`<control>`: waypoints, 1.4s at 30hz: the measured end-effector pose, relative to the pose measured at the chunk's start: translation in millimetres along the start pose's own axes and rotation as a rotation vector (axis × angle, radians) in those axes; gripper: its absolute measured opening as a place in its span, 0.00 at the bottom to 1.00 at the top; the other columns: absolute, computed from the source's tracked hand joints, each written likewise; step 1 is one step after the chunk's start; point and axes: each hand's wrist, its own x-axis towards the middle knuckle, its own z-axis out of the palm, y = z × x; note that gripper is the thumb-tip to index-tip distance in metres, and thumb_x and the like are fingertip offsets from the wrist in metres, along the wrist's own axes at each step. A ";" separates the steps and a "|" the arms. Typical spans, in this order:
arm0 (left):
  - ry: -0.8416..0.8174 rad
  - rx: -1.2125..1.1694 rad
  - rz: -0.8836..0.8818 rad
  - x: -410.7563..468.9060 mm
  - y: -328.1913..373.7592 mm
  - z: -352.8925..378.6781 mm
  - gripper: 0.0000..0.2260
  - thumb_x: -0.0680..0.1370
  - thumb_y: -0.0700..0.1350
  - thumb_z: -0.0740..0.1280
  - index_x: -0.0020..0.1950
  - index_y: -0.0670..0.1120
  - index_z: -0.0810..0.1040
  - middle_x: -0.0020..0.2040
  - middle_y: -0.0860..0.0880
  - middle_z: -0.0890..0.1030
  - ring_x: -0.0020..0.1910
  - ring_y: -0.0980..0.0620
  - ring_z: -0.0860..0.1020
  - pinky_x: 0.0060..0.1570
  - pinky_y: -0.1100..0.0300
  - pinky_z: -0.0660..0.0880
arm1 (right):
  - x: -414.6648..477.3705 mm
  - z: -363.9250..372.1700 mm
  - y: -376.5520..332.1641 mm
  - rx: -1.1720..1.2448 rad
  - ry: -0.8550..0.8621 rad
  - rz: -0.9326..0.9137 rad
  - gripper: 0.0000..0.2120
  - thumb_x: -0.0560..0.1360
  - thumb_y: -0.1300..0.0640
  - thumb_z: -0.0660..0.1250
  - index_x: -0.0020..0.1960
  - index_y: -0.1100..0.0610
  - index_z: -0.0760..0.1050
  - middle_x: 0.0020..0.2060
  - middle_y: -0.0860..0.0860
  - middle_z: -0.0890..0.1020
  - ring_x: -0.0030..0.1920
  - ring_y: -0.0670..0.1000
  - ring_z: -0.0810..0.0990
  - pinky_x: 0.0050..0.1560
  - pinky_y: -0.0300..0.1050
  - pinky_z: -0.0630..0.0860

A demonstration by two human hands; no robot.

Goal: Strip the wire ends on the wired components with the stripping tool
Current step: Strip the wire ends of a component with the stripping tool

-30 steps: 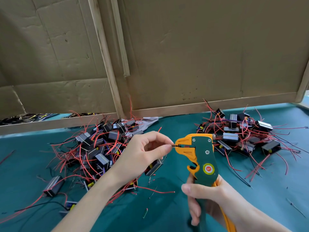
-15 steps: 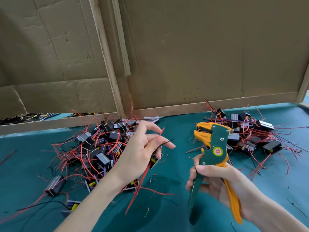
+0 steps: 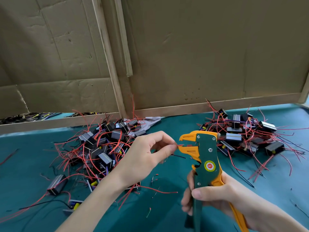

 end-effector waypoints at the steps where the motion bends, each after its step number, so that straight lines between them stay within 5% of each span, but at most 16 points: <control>1: -0.006 0.001 -0.006 0.2 -0.2 -0.4 0.02 0.76 0.49 0.68 0.44 0.52 0.80 0.34 0.55 0.78 0.31 0.59 0.73 0.35 0.70 0.69 | -0.5 -0.8 0.4 -0.010 0.007 0.004 0.12 0.65 0.58 0.80 0.43 0.58 0.79 0.42 0.67 0.82 0.43 0.64 0.82 0.47 0.54 0.78; 10: -0.079 0.040 -0.047 0.2 3.4 -7.8 0.06 0.76 0.43 0.70 0.40 0.51 0.80 0.32 0.57 0.78 0.30 0.61 0.71 0.34 0.70 0.69 | -3.1 2.7 -2.9 -0.113 0.050 0.008 0.07 0.65 0.58 0.76 0.38 0.57 0.79 0.32 0.62 0.80 0.35 0.61 0.80 0.41 0.49 0.78; 18: -0.063 0.152 -0.132 1.6 -0.4 -7.0 0.04 0.77 0.41 0.69 0.42 0.47 0.81 0.33 0.55 0.80 0.31 0.58 0.77 0.36 0.69 0.73 | 3.8 17.6 18.3 -0.085 0.303 -0.005 0.21 0.61 0.49 0.75 0.27 0.62 0.68 0.18 0.58 0.69 0.19 0.55 0.70 0.26 0.43 0.69; 22: 0.020 0.220 -0.148 5.6 -5.3 2.0 0.05 0.77 0.42 0.69 0.41 0.48 0.80 0.32 0.55 0.81 0.32 0.59 0.79 0.38 0.69 0.73 | 9.0 18.4 20.5 0.191 0.241 0.015 0.13 0.58 0.56 0.79 0.32 0.61 0.77 0.27 0.63 0.76 0.28 0.61 0.78 0.33 0.50 0.77; 26: 0.191 0.203 -0.015 27.8 18.5 -2.3 0.05 0.77 0.41 0.69 0.42 0.47 0.81 0.36 0.53 0.83 0.36 0.59 0.80 0.43 0.67 0.74 | 13.3 9.9 12.4 0.449 0.299 -0.017 0.19 0.49 0.63 0.84 0.37 0.62 0.81 0.35 0.64 0.79 0.38 0.64 0.83 0.39 0.55 0.81; 33: 0.373 -0.106 0.213 125.3 93.4 40.3 0.04 0.77 0.39 0.67 0.43 0.45 0.79 0.36 0.50 0.82 0.33 0.58 0.80 0.35 0.63 0.76 | 16.9 -2.5 8.2 0.578 0.404 0.022 0.02 0.63 0.67 0.71 0.36 0.66 0.79 0.38 0.65 0.79 0.50 0.69 0.83 0.44 0.64 0.81; 35: 0.344 -0.213 0.162 149.9 101.5 68.2 0.03 0.78 0.37 0.66 0.45 0.43 0.78 0.40 0.45 0.83 0.34 0.53 0.80 0.38 0.56 0.80 | 17.3 -1.9 10.0 0.574 0.392 0.049 0.02 0.63 0.68 0.71 0.36 0.66 0.80 0.37 0.65 0.79 0.47 0.68 0.83 0.42 0.62 0.82; 37: 0.218 -0.219 0.070 163.4 99.5 93.3 0.05 0.79 0.36 0.65 0.54 0.39 0.77 0.51 0.38 0.81 0.46 0.43 0.81 0.52 0.47 0.79 | 16.8 -2.1 12.1 0.570 0.383 0.066 0.06 0.64 0.68 0.70 0.41 0.67 0.78 0.38 0.66 0.80 0.42 0.67 0.84 0.39 0.61 0.82; 39: -0.004 -0.102 -0.052 163.4 88.5 107.0 0.21 0.79 0.40 0.66 0.70 0.42 0.66 0.67 0.37 0.71 0.60 0.41 0.76 0.62 0.49 0.72 | 16.1 -3.6 12.9 0.567 0.394 0.068 0.09 0.65 0.69 0.69 0.45 0.68 0.76 0.38 0.66 0.80 0.37 0.65 0.83 0.37 0.59 0.81; 42: -0.209 0.133 -0.148 141.8 63.0 97.3 0.29 0.79 0.44 0.65 0.77 0.46 0.55 0.73 0.41 0.63 0.55 0.46 0.75 0.55 0.58 0.70 | 16.4 -5.5 11.6 0.593 0.390 0.044 0.06 0.65 0.68 0.70 0.42 0.66 0.77 0.36 0.64 0.78 0.34 0.63 0.80 0.39 0.59 0.81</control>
